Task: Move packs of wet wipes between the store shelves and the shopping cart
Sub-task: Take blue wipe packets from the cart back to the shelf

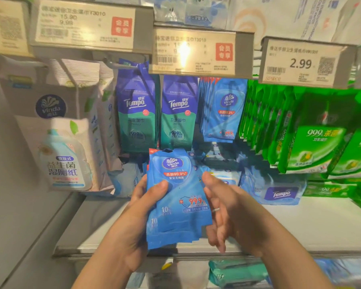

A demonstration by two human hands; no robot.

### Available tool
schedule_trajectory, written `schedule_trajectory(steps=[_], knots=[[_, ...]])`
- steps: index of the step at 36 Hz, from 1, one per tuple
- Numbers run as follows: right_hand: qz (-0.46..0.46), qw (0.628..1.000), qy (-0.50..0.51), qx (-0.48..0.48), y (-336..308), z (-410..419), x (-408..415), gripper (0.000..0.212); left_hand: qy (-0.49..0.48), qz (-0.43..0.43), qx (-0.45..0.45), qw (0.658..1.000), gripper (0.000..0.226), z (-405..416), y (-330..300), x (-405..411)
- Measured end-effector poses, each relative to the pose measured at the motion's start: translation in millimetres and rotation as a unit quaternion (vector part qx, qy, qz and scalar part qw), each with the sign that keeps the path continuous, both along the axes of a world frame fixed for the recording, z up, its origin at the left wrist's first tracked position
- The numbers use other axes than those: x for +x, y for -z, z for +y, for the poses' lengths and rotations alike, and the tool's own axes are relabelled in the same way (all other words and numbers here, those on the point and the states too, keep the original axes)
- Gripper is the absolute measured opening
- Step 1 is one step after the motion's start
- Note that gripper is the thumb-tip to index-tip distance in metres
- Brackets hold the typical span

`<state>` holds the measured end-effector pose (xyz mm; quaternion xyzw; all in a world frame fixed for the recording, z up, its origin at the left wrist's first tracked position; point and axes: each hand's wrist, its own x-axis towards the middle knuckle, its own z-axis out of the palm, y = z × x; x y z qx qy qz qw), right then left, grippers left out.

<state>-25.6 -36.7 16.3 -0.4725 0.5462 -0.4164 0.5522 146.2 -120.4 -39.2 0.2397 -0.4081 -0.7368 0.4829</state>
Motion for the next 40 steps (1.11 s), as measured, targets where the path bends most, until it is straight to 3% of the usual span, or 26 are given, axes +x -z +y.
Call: schedule_trajectory(steps=[4,7,9,13,18,24,26,29,32,37,38,40], knots=[[0.019,1.0,-0.004,-0.001,-1,9,4,0.064,0.002,-0.013,0.031,0.999,0.134,9,-7,-8],[0.009,1.0,-0.005,0.0,0,12,5,0.025,-0.008,-0.028,0.034,0.999,0.136,7,-5,-9],[-0.013,1.0,-0.006,0.005,0,14,3,0.013,-0.001,-0.032,0.036,0.999,0.136,8,-8,-12],[-0.049,0.999,0.01,0.022,5,13,-6,0.031,0.031,-0.024,0.036,0.999,0.121,18,0,-8],[-0.114,0.989,0.088,-0.007,12,14,-16,0.021,0.063,-0.005,0.05,0.997,0.088,23,0,-10],[-0.124,0.969,0.177,-0.116,17,20,-31,0.024,0.049,-0.014,0.029,0.998,0.072,18,-13,-9],[-0.116,0.963,0.188,-0.157,15,24,-35,0.028,0.052,-0.02,0.021,0.998,0.077,16,-15,-9],[-0.115,0.949,0.198,-0.219,11,33,-39,0.01,0.06,-0.033,0.013,0.998,0.091,14,-17,-8],[-0.132,0.93,0.211,-0.272,8,41,-41,0.006,0.067,-0.042,0.009,0.997,0.09,13,-17,-7],[-0.149,0.911,0.194,-0.333,1,48,-41,0.057,0.075,-0.056,0.004,0.996,0.094,9,-18,-7],[-0.145,0.906,0.198,-0.346,0,48,-41,0.055,0.074,-0.061,0.003,0.995,0.101,7,-18,-7],[-0.14,0.892,0.217,-0.37,0,45,-41,0.031,0.07,-0.075,0.003,0.995,0.116,6,-19,-8]])
